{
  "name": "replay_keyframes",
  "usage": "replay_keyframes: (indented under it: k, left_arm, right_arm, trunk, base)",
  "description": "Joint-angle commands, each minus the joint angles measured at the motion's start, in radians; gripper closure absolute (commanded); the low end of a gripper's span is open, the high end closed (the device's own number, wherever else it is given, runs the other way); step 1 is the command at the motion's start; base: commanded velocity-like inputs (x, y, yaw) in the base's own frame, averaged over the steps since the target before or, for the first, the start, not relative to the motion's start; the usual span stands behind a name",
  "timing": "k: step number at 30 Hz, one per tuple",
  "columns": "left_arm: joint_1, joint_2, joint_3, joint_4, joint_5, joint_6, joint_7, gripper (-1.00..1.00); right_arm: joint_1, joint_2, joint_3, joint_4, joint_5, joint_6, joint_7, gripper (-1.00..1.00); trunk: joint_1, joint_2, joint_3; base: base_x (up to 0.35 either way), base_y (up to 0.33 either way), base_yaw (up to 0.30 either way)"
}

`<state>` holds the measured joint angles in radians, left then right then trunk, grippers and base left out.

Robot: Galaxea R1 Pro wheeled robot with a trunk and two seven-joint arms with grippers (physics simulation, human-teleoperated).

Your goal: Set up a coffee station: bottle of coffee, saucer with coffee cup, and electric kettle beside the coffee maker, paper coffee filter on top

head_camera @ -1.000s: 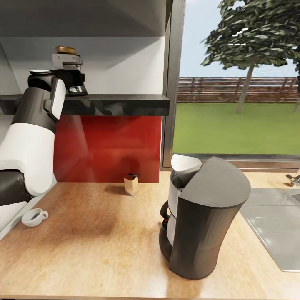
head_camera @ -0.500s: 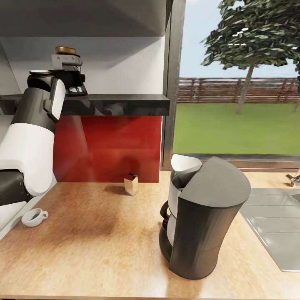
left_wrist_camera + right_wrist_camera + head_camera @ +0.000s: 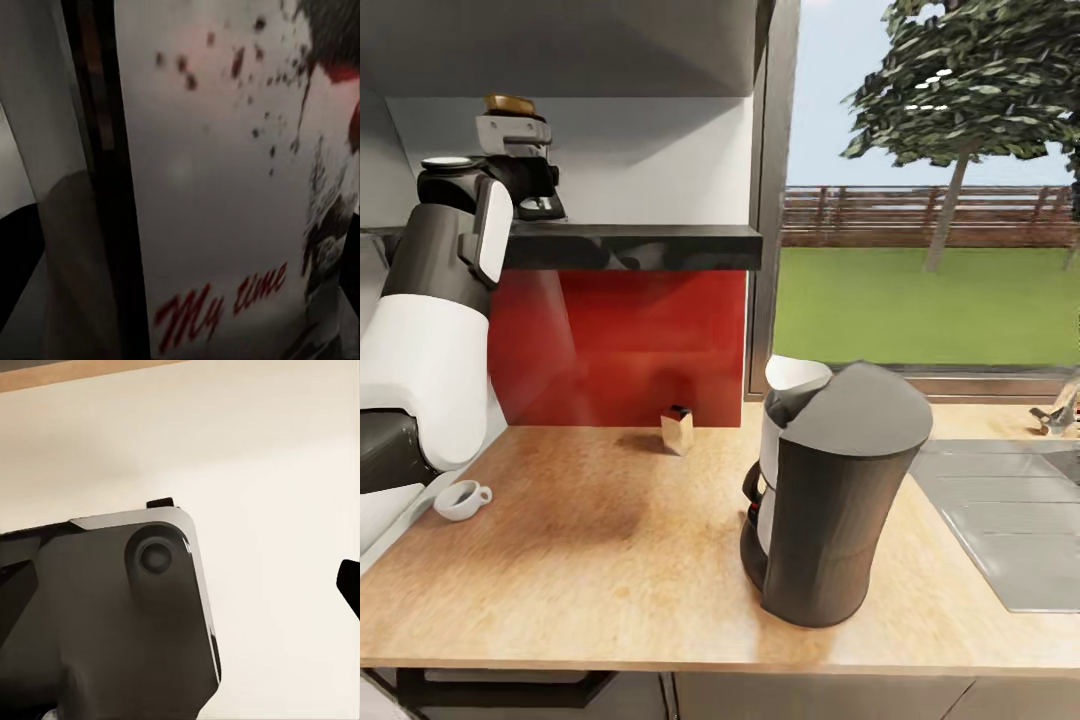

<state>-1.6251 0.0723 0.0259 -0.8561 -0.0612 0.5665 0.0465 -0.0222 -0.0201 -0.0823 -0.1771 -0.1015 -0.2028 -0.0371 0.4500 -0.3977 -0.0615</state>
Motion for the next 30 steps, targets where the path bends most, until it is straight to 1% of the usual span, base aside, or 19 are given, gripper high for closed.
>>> replay_keyframes:
  k: [1,9,16,24,30]
  left_arm:
    - [-0.001,0.000,0.000,-0.005,-0.006,0.005,0.000,1.00]
    - [-0.001,0.000,-0.001,-0.028,-0.007,0.043,0.000,1.00]
    - [-0.001,0.000,-0.001,-0.029,-0.006,0.048,0.000,1.00]
    - [0.000,0.001,0.000,-0.029,-0.005,0.050,0.000,1.00]
    - [0.024,0.001,0.000,-0.030,-0.004,0.049,-0.001,1.00]
  right_arm:
    - [-0.001,0.000,-0.001,0.001,-0.010,-0.004,0.002,-1.00]
    - [-0.001,0.000,-0.001,0.001,-0.010,-0.004,0.003,-1.00]
    - [-0.001,0.000,-0.001,0.001,-0.010,-0.003,0.003,-1.00]
    - [-0.001,0.000,-0.001,0.001,-0.010,-0.003,0.003,-1.00]
    - [-0.001,0.000,-0.001,0.001,-0.010,-0.003,0.003,-1.00]
  trunk:
    - [0.000,-0.002,-0.002]
    - [0.000,-0.002,-0.002]
    - [0.000,-0.002,-0.002]
    - [0.000,-0.002,-0.002]
    - [0.000,-0.002,-0.002]
  base:
    - [-0.335,0.000,0.000]
    - [-0.336,0.000,0.000]
    - [-0.337,-0.006,0.000]
    - [-0.338,-0.073,0.000]
    - [-0.337,-0.079,0.000]
